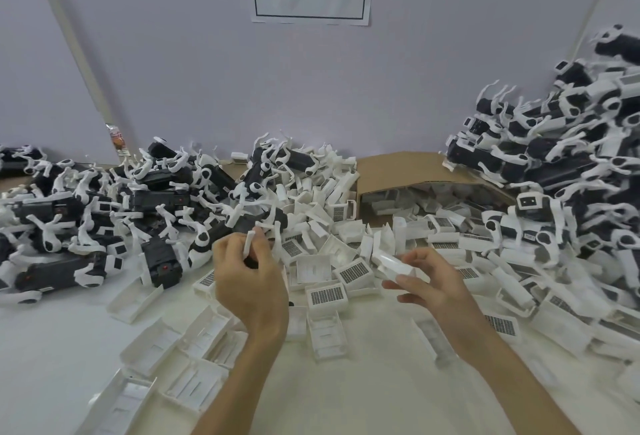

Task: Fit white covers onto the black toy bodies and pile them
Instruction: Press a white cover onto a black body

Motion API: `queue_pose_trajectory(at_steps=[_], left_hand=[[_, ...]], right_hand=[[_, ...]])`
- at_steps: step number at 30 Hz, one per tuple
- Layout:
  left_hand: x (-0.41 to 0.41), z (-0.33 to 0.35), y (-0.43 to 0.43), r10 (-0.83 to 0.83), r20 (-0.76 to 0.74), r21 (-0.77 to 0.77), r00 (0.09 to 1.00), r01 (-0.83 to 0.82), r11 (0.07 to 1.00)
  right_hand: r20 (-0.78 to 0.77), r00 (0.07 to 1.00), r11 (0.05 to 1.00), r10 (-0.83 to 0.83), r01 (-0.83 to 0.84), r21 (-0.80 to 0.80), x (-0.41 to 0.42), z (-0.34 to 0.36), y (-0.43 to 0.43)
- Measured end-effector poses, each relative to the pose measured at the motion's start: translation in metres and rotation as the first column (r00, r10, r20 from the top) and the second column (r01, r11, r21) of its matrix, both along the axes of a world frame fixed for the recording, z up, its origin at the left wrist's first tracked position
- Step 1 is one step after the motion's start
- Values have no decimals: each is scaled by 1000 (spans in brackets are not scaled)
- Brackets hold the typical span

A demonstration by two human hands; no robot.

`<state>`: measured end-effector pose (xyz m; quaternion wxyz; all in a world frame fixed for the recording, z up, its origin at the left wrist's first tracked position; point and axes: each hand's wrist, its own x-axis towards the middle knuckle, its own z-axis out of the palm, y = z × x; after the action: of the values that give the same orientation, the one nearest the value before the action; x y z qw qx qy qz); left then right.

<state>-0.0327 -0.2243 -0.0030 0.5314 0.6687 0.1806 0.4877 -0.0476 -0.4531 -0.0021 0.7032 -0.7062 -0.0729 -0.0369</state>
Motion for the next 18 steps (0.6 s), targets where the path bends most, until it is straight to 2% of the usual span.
queue_pose_trajectory(at_steps=[5,8,9,11,12,14,16,18], left_hand=[[-1,1,-1,61,203,198,977,-102,975],[-5,3,-9,-61,277,279,959,-20,960],[-6,4,-12,-137,258,231,956,76,970],[-6,6,-16,-312,172,-28,935,321,947],[-5,6,-17,-404,147,-206,903,428,880],[-2,6,-16,-555,195,-498,809,569,655],[-3,7,-18,-635,317,-631,704,657,412],[-6,9,-23,-648,425,-687,632,691,223]], right_hand=[[-20,1000,1000,17,-17,-9,0,-2,0],[-21,1000,1000,19,-19,-10,0,-2,0],[-21,1000,1000,18,-18,-9,0,-1,1],[-23,1000,1000,16,-16,12,0,-1,1],[-26,1000,999,18,-17,29,0,-1,1],[-38,999,998,24,-21,57,0,1,2],[-54,998,997,30,-26,77,-1,2,2],[-61,998,995,36,-29,97,-1,2,3]])
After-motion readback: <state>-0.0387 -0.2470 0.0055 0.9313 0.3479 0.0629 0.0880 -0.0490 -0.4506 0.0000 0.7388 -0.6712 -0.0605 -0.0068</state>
